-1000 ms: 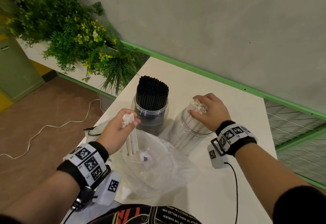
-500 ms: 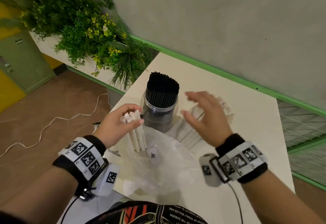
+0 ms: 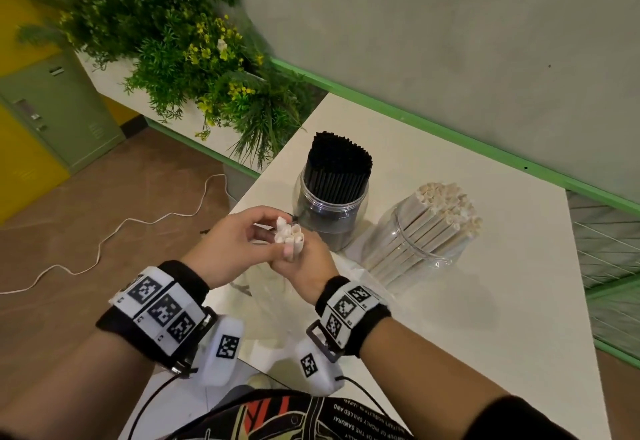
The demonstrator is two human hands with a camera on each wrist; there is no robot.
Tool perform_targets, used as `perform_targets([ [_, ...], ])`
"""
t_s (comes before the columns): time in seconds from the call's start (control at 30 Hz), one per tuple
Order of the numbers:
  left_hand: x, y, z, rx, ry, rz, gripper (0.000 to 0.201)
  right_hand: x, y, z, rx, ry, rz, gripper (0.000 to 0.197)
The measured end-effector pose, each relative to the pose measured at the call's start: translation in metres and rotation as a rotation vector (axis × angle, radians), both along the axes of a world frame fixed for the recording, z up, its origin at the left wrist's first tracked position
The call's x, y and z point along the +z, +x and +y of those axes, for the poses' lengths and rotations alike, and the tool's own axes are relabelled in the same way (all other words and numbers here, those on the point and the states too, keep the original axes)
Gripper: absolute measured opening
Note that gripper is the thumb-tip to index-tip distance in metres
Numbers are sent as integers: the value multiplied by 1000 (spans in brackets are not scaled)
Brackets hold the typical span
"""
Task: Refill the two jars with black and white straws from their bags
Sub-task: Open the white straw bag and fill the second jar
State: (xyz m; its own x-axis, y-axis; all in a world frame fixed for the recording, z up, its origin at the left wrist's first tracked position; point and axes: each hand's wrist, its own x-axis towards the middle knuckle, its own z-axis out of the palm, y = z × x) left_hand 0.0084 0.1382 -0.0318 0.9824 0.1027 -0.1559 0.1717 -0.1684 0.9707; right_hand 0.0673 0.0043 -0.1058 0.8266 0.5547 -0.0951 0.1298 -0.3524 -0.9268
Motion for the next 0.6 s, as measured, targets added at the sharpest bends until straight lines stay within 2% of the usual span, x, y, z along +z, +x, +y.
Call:
perform_targets([
  [0.1,4,-2,-2,31,-23,-54,39,6,0,-9,-53,176,117,28],
  [0.23,5,-2,-2,101,55,-100,26,49,12,-56,-151,188,4,9],
  [0.3,4,1,-10,82,133,-109,19,79,18,-90,-219,267,-35,5],
  [0.4,4,17,-36,-40,224,-179,18,122,27,-140,-339,465,-105,2],
  [0.47,2,36,-59,-179,329,-224,20,145,33,-165,-390,537,-152,7],
  [0.6,-14,79,-110,-479,739,-308,45,162,48,-192,-448,580,-234,12],
])
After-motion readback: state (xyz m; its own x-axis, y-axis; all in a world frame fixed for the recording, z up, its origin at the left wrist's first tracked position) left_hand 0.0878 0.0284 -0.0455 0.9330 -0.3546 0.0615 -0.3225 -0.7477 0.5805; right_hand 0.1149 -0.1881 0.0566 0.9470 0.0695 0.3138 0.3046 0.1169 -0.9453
